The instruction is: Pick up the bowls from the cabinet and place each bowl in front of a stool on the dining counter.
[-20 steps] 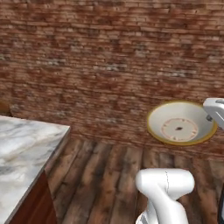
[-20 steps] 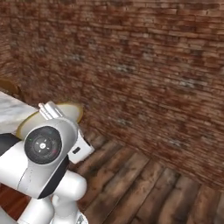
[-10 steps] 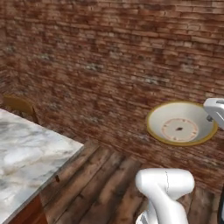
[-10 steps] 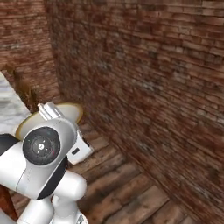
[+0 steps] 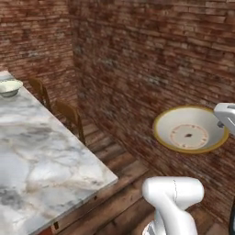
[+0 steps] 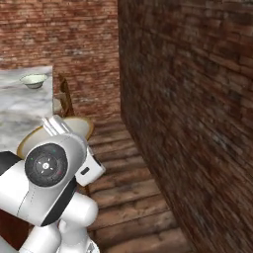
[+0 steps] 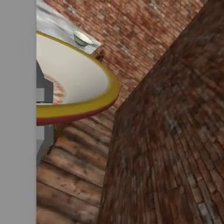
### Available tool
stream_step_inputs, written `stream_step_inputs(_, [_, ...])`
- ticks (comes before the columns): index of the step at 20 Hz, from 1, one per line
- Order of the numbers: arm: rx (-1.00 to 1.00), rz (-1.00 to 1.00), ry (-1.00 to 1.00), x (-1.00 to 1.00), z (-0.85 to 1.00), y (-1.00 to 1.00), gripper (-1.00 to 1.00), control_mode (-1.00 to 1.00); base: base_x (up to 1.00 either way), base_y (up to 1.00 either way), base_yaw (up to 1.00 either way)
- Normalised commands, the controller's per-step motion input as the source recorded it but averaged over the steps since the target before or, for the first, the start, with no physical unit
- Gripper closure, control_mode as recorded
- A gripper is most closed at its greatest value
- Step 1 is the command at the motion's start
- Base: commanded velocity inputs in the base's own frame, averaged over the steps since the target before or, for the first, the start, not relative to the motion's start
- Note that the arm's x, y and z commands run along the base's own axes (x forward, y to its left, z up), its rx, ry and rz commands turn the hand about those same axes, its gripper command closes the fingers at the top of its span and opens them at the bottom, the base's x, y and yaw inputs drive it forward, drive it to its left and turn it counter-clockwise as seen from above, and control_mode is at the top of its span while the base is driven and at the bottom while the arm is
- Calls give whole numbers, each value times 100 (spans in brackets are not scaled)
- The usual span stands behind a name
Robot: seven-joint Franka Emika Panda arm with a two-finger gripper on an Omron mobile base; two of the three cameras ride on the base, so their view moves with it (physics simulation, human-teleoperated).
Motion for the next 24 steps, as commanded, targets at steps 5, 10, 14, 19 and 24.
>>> stream_step_inputs(5, [0, 0, 0, 0, 0, 0, 100, 100, 98, -39, 58])
stream_step_inputs(10, [0, 0, 0, 0, 0, 0, 100, 100, 78, -77, 51])
stream_step_inputs(14, [0, 0, 0, 0, 0, 0, 100, 100, 86, -63, 48])
stream_step_inputs(19, [0, 0, 0, 0, 0, 0, 100, 100, 98, -9, 46])
stream_step_inputs(24, [0, 0, 0, 0, 0, 0, 100, 100, 86, 0, 45])
